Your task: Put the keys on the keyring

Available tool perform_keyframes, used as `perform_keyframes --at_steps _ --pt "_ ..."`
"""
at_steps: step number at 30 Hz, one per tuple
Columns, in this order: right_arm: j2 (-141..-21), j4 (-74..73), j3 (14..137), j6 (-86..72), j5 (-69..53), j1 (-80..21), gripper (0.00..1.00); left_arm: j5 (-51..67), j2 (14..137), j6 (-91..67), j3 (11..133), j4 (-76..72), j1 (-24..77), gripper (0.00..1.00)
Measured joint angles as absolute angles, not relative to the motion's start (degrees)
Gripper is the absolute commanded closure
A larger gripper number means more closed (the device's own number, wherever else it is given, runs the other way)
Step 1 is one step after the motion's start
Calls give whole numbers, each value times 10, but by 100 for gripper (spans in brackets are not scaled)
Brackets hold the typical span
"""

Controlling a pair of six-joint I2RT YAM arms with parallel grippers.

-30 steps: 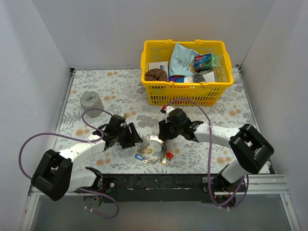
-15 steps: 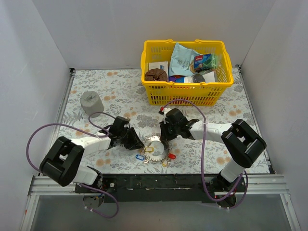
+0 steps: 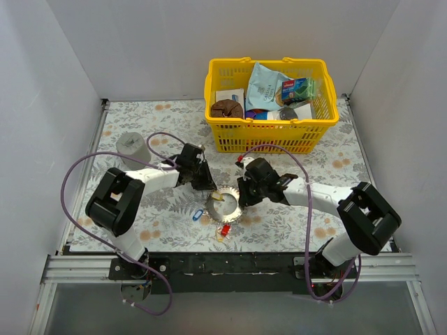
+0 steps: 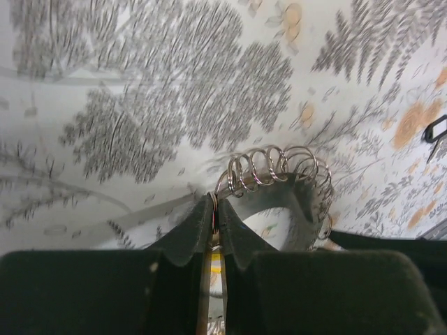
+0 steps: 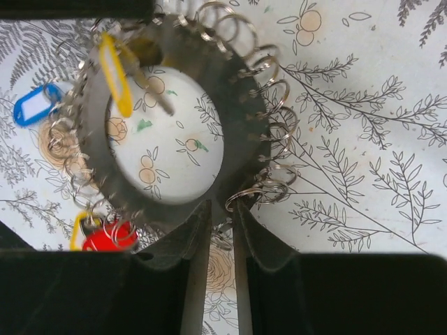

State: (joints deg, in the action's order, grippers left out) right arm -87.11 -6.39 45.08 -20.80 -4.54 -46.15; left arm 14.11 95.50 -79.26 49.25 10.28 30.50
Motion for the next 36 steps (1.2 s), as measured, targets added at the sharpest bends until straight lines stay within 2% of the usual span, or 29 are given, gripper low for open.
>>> perform_keyframes --at_steps 2,4,6,7,10,15,21,26,36 --pt "-862 -65 450 -209 -46 -462 71 140 975 -780 521 106 305 97" --pt "-854 -67 449 -211 -45 -462 66 140 989 -770 542 105 305 73" --pt "-850 -71 449 -211 -42 -462 59 139 992 -763 549 105 305 60" --pt "-848 -72 449 -212 -42 -462 58 138 990 -760 550 106 305 49" --pt "-841 -75 449 -213 -35 -463 51 126 979 -757 543 107 305 40" --pt "-826 -76 449 -212 -22 -463 44 94 910 -756 503 117 305 37" --pt "-819 -76 448 -208 -5 -458 45 76 806 -756 461 110 305 37" --pt "-817 -65 422 -208 -17 -437 45 111 766 -757 413 72 305 38" --pt "-761 -15 332 -222 -77 -410 46 221 767 -790 352 -35 306 41"
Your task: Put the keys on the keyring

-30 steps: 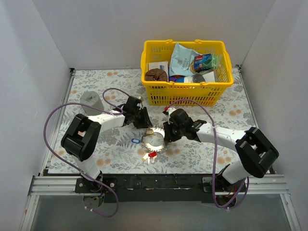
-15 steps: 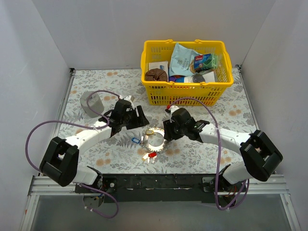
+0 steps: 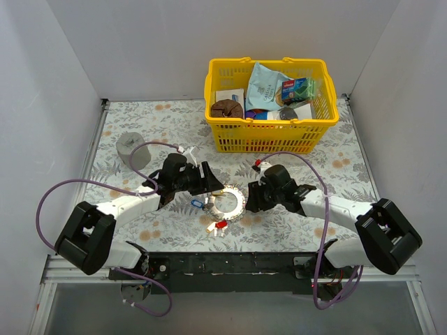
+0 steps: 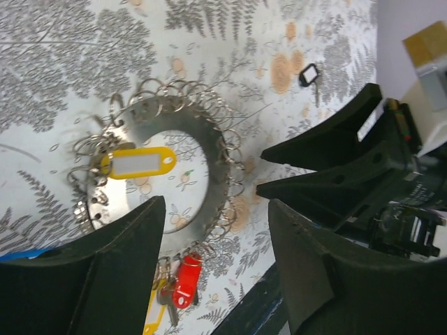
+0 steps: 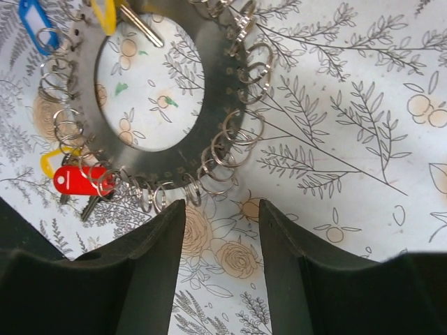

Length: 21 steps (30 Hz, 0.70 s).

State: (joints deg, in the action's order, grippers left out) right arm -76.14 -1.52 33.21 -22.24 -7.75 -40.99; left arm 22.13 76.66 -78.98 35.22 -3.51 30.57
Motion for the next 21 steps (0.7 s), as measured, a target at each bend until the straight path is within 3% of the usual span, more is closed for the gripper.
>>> perform_keyframes --at_steps 21 --pt "-724 49 291 -257 -157 -414 49 271 773 -796 352 -107 341 41"
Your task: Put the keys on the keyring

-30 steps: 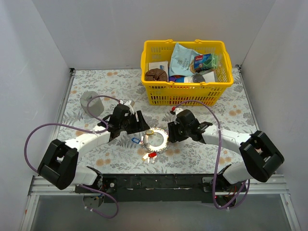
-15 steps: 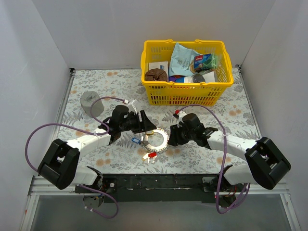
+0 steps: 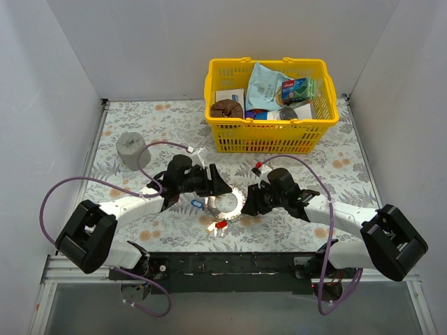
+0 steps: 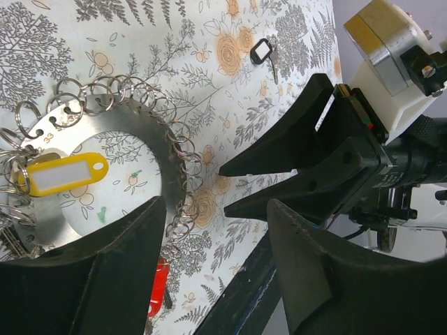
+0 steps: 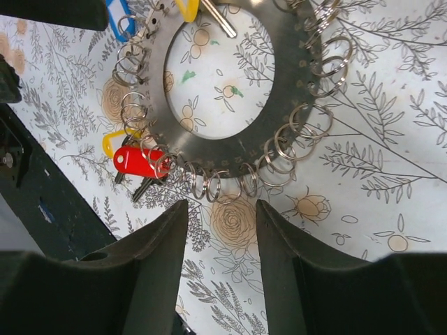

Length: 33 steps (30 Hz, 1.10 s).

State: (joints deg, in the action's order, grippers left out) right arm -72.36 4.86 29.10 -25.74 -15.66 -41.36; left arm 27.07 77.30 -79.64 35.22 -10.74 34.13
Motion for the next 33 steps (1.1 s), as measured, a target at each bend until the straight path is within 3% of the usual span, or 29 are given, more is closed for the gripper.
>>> perform_keyframes --at_steps 18,27,33 --pt "-812 44 387 -207 -143 -512 57 229 747 -811 354 -39 331 40" --pt "-830 13 408 -188 -103 -555 63 296 758 -871 307 -91 235 40" --pt "-849 -5 414 -179 -86 -568 67 327 766 -889 300 -109 230 40"
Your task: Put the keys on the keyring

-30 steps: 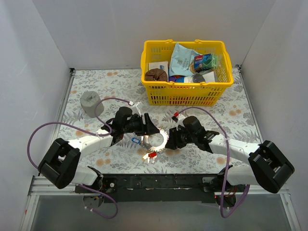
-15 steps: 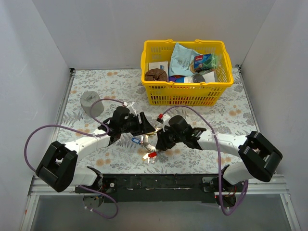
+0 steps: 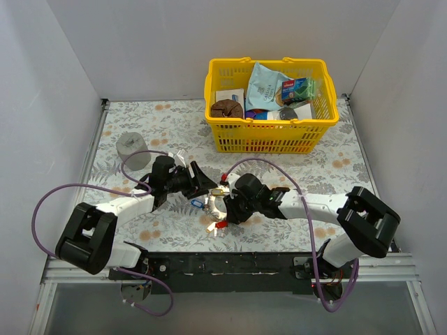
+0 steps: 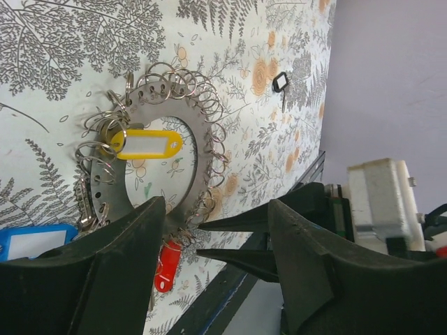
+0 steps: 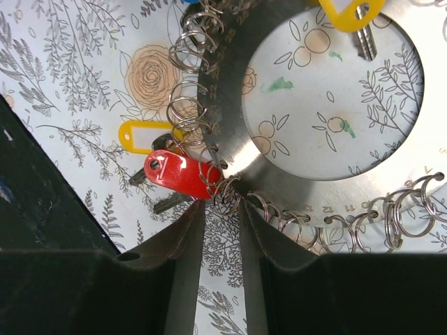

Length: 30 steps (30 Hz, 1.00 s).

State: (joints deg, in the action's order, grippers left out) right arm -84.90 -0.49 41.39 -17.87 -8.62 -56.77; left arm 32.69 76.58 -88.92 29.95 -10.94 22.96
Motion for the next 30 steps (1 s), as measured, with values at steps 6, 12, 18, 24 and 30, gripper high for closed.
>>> perform_keyframes --at_steps 6,12,18,24,30 --pt "-859 -22 415 -176 -74 -576 71 338 766 -896 300 -126 229 40" --pt "-869 -25 415 -176 -72 -579 77 343 766 -904 297 -139 229 40" --pt "-874 -24 416 -178 -63 -579 95 347 766 -909 292 -147 229 40" --pt "-874 -25 416 -183 -48 -580 99 348 766 -909 288 -148 229 40" --pt "-868 -30 418 -178 -32 -582 99 344 757 -893 288 -133 229 40"
